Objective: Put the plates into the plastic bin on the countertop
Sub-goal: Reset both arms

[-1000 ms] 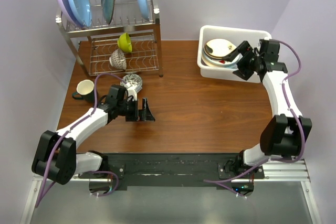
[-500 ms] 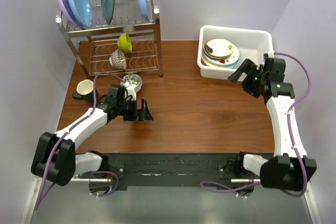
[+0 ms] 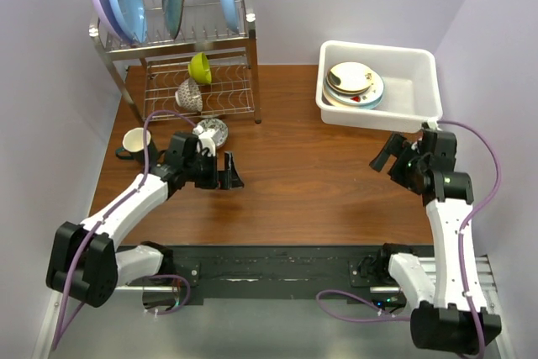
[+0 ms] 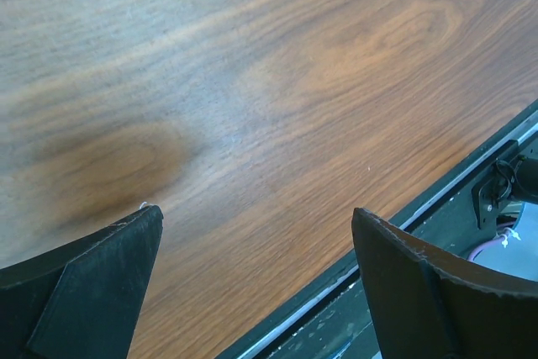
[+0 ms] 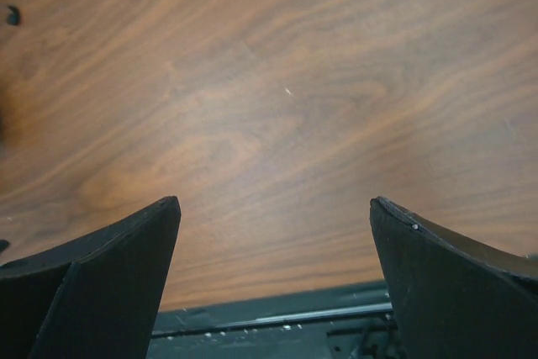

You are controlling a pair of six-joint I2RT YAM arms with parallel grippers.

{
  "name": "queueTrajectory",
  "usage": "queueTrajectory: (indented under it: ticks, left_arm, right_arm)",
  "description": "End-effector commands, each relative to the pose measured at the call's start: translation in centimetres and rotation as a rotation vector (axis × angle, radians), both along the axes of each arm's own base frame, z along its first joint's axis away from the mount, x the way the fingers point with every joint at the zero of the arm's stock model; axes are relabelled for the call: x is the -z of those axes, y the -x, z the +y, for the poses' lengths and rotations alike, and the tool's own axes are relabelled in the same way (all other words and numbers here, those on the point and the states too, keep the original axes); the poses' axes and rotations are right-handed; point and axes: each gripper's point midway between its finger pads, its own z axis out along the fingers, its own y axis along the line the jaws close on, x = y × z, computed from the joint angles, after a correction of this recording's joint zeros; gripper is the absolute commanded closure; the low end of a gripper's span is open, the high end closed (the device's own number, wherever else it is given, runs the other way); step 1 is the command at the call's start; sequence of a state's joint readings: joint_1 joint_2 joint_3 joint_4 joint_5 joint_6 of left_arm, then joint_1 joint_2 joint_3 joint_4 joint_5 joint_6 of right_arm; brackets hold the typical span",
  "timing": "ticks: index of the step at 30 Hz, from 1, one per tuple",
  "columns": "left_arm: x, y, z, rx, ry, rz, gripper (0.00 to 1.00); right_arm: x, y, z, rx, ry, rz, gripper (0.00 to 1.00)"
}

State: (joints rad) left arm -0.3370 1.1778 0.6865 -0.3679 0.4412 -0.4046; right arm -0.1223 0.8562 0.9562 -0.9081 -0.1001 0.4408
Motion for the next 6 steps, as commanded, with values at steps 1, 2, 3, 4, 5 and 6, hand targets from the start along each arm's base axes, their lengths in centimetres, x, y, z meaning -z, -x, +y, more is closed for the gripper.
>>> queueTrajectory:
  ticks: [1, 2, 3, 4, 5, 6]
  left_arm:
    - [-3.0, -1.5, -0.5, 0.032, 0.018, -0.120, 0.00]
    - [-3.3, -1.5, -0.6, 0.040, 0.026, -0.135, 0.00]
    - [-4.0, -1.7, -0.6, 0.039, 0.031, -0.162, 0.00]
    - [-4.4, -2.0, -0.5, 0.030, 0.032, -0.184, 0.00]
    - [-4.9, -2.3, -0.5, 0.023, 0.029, -0.196, 0.00]
    - [-4.9, -2.6, -0.1, 0.002, 0.008, -0.204, 0.00]
  right_arm:
    - [1.0, 2.5, 0.2, -0.022, 0.020, 0.040, 0.02]
    - [1.1, 2.7, 0.4, -0.027, 0.009, 0.042, 0.01]
    - [0.9, 3.1, 0.6, -0.026, 0.002, 0.032, 0.01]
    - [0.7, 3.2, 0.6, -0.025, 0.001, 0.023, 0.01]
    - [0.6, 3.4, 0.6, -0.023, 0.003, 0.019, 0.01]
    - [0.2, 3.4, 0.5, -0.018, 0.007, -0.006, 0.01]
